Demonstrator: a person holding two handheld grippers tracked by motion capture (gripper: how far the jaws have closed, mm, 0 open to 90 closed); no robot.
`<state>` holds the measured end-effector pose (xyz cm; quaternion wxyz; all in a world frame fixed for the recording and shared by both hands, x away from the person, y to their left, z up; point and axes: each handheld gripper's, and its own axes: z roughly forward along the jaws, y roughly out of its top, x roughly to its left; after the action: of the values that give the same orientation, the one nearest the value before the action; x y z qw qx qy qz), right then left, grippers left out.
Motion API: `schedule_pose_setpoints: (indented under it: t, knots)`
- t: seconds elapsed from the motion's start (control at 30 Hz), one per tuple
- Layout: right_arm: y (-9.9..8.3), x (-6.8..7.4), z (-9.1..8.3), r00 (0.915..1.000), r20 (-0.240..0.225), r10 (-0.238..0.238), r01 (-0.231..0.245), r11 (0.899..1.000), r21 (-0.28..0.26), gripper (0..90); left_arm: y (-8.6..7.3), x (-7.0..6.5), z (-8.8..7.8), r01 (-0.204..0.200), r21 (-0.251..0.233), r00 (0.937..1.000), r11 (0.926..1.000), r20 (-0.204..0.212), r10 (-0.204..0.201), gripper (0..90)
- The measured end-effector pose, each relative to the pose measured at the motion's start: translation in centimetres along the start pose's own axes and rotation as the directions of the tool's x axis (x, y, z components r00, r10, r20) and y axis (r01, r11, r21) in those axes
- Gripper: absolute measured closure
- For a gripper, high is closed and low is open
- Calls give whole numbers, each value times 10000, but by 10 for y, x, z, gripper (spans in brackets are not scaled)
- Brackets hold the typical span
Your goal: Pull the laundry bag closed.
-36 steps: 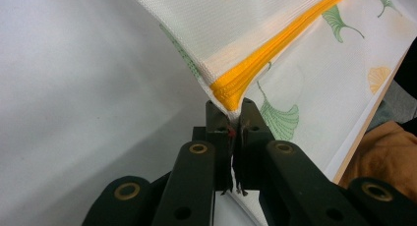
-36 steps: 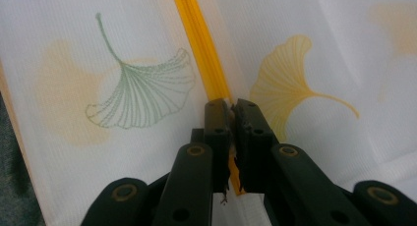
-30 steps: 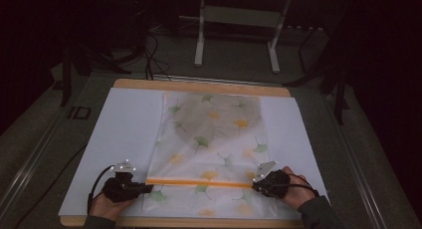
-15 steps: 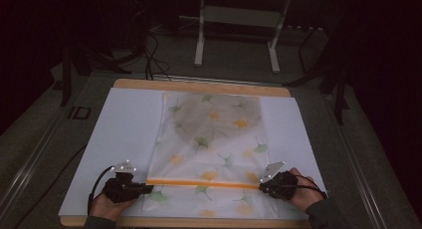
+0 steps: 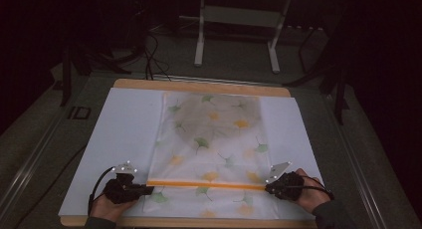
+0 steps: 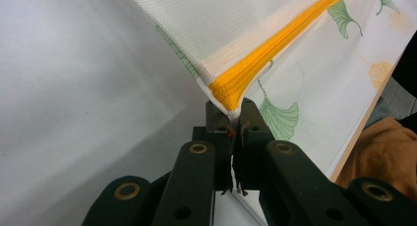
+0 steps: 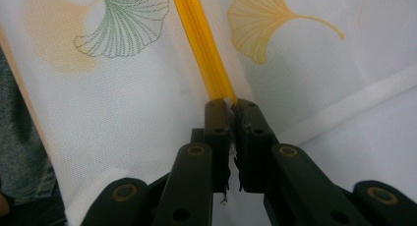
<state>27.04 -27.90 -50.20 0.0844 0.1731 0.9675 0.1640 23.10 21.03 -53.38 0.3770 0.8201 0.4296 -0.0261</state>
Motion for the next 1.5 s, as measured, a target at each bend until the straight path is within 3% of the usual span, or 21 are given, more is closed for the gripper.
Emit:
schedule_pose_setpoints:
  t: [0.3,0.43,0.83,0.9,1.0,1.13,1.2,1.27,1.4,1.47,1.5]
  knots:
    - [-4,0,-1,9999,-54,129,-129,9999,3,847,-1,-1,2,-27,74,10000,10000,53,26,858]
    - [-7,-1,1,9992,-190,344,-351,9988,-353,830,-2,-1,1,-24,15,10000,10000,-68,24,831]
    - [-18,-2,-1,9940,-398,1018,-1061,9859,-1297,657,-6,2,-14,218,-724,9988,9971,-428,-249,713]
    - [-22,-3,-2,9899,-340,1378,-1415,9761,-1647,595,-7,2,-16,223,-835,9986,9963,-468,-263,700]
    - [-26,-5,-3,9804,-423,1923,-1969,9573,-2114,578,-8,2,-21,167,-1063,9982,9942,-549,-227,700]
    - [-28,-5,-1,9725,-414,2291,-2321,9400,-2499,562,-8,3,-26,168,-1374,9976,9904,-647,-259,700]
    - [-29,-5,-1,9658,-391,2562,-2569,9261,-2764,554,-9,3,-27,143,-1490,9972,9887,-711,-252,700]
    - [-29,-6,-2,9538,-384,2979,-2939,8997,-3228,553,-9,4,-28,120,-1587,9969,9873,-754,-242,700]
    - [-31,-8,0,9188,-531,3910,-3773,8310,-4088,555,-9,6,-30,131,-1791,9962,9837,-819,-282,702]
    - [-32,-9,3,9067,-478,4191,-3989,8153,-4196,555,-9,6,-29,122,-1852,9944,9826,-1009,-314,702]
    - [-31,-9,4,9050,-378,4237,-3993,8155,-4189,555,-9,6,-29,94,-1880,9930,9821,-1143,-313,701]
